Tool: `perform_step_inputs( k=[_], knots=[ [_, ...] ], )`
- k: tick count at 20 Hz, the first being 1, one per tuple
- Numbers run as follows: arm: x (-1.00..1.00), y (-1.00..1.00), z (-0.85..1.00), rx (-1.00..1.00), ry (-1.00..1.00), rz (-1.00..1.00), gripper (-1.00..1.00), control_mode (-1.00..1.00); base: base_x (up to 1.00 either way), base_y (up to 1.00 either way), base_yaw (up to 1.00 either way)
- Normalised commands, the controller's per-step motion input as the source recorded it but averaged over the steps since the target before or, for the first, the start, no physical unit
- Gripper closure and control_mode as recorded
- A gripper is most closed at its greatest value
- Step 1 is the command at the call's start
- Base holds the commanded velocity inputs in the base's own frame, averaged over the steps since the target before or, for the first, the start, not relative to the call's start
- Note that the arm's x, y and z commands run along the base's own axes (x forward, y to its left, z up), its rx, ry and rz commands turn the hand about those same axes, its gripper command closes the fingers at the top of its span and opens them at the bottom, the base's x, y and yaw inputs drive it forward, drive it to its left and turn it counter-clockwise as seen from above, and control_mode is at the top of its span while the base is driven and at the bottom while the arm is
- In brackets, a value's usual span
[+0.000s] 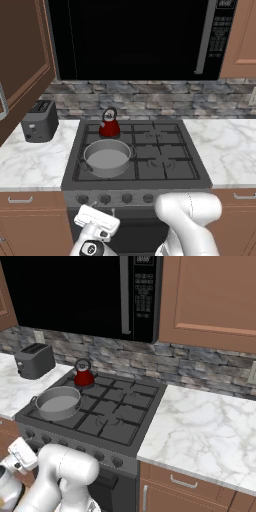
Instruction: Pick the kettle from the cabinet and place it on a stove burner. Then pick the pot from the counter and place it on another stove burner. Finally, turn both burners on.
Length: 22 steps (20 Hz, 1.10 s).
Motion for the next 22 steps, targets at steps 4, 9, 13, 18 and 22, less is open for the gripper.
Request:
perform_step_inputs(
  k=[4,9,13,18,22],
  knots=[
    [0.21,0.0,-0.04,0.0,0.0,0.06,-1.0,-1.0,0.0,0.0,0.0],
    [0.26,0.0,-0.1,0.0,0.0,0.06,-1.0,-1.0,0.0,0.0,0.0],
    [0.23,0.0,-0.23,0.0,0.0,0.06,-1.0,-1.0,0.0,0.0,0.0],
    [0.16,0.0,-0.33,0.0,0.0,0.06,-1.0,-1.0,0.0,0.0,0.0],
    [0.15,0.0,-0.24,0.0,0.0,0.05,-1.0,-1.0,0.0,0.0,0.0]
  ],
)
